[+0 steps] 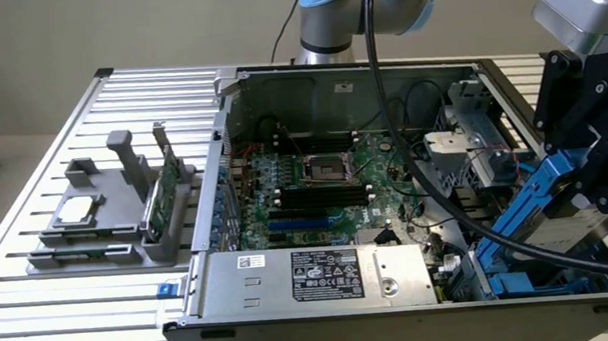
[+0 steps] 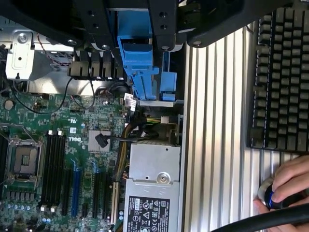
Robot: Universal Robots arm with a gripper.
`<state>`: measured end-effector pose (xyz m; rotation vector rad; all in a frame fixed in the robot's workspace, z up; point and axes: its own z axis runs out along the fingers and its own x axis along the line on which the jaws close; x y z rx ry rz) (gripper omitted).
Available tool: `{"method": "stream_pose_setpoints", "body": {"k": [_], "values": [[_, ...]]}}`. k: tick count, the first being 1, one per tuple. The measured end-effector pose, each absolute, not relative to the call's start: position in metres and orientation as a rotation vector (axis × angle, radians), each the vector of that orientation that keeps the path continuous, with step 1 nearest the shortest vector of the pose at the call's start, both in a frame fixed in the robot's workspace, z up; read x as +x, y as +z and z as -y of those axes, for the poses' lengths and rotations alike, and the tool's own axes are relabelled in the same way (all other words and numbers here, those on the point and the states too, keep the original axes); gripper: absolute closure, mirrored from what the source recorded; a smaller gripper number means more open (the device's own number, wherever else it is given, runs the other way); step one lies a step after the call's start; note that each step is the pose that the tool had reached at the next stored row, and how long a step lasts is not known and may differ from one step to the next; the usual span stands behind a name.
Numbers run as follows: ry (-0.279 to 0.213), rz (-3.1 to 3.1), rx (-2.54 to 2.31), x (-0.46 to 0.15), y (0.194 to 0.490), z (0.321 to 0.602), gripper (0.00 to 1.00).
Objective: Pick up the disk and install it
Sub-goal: 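Insert the disk into the insertion slot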
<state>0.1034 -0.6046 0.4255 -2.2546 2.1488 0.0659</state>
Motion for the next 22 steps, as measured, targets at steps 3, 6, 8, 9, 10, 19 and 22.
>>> {"method": "stream_pose_setpoints", "body": {"k": [3,6,8,9,10,19,22], "values": [[0.067,-2.145,-2.256,0.1034,0.4244,0.6046,0.67],[0.069,-2.142,-2.258,0.1034,0.4231,0.6046,0.67],[0.07,-2.141,-2.259,0.1034,0.4226,0.6046,0.67],[0.07,-2.141,-2.259,0.1034,0.4226,0.6046,0.67],[0.07,-2.14,-2.259,0.1034,0.4224,0.6046,0.67],[0.07,-2.139,-2.26,0.1034,0.4211,0.6046,0.66],[0.07,-2.139,-2.26,0.1034,0.4208,0.6046,0.59]]}}
